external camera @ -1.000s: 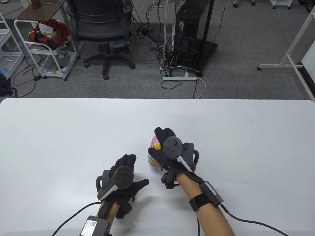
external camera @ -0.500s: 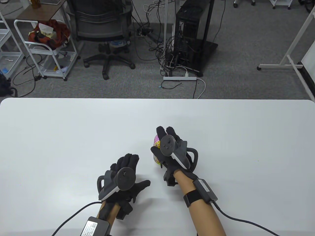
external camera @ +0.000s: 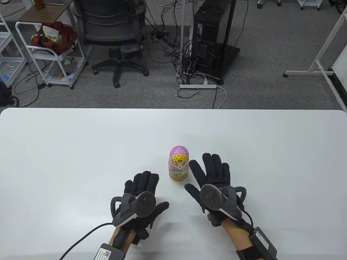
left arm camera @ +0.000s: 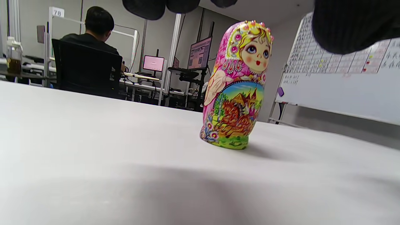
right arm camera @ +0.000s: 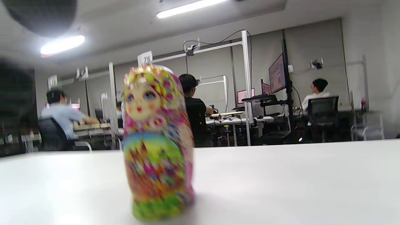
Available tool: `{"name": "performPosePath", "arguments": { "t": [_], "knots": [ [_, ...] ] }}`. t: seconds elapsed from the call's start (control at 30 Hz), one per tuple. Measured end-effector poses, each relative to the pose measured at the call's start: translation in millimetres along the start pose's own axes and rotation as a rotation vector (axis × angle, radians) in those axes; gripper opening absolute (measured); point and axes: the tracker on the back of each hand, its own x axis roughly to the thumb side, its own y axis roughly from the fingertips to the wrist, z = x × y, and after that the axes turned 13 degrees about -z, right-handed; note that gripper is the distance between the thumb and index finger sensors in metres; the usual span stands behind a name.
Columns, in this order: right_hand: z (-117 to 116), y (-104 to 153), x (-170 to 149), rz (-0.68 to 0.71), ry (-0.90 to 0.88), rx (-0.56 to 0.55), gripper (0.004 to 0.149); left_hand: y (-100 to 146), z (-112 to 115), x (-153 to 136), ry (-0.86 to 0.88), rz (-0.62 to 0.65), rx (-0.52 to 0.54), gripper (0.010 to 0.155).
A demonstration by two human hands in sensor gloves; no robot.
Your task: Nest individual Russian dolls into a nested set
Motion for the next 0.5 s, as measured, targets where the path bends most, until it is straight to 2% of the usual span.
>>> {"name": "performPosePath", "arguments": {
  "t": [0.07, 0.13, 0.27, 0.5],
  "knots": [
    [-13.7, 7.1, -6.0, 0.001, 0.109, 0.036, 0.084, -1.4, 7.7, -0.1, -0.085, -0.028, 0.004, 0.098],
    [-26.1, 7.8, -10.9, -0.014, 0.223, 0.146, 0.086, -3.8, 15.6, -2.4, -0.137, -0.068, 0.005, 0.1],
    [-38.0, 7.9, -13.0, -0.021, 0.32, 0.239, 0.091, -8.3, 23.1, -7.8, -0.261, -0.139, -0.076, 0.103],
    [-36.8, 9.0, -7.0, -0.001, 0.353, 0.237, 0.094, -9.1, 25.7, -8.4, -0.23, -0.127, -0.115, 0.104]
  ]
}}
